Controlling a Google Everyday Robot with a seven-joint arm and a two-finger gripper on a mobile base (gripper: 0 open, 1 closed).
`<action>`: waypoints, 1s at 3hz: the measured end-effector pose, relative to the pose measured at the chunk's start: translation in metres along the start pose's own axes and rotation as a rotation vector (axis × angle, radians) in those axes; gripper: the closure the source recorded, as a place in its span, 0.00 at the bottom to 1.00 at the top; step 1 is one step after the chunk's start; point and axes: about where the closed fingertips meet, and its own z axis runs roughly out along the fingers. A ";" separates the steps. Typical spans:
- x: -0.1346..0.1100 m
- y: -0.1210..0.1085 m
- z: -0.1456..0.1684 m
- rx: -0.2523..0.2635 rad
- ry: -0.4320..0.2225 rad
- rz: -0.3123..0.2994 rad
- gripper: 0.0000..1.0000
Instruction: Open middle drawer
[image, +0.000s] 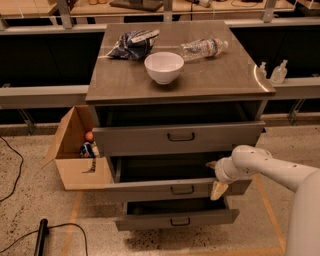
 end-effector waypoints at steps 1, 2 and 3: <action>0.000 -0.001 -0.001 -0.015 -0.008 0.000 0.15; -0.002 -0.006 -0.011 -0.020 -0.010 -0.006 0.38; -0.006 -0.015 -0.028 -0.031 -0.012 -0.019 0.37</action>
Offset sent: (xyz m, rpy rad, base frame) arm 0.0078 -0.0079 0.0356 0.0014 0.0053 0.0206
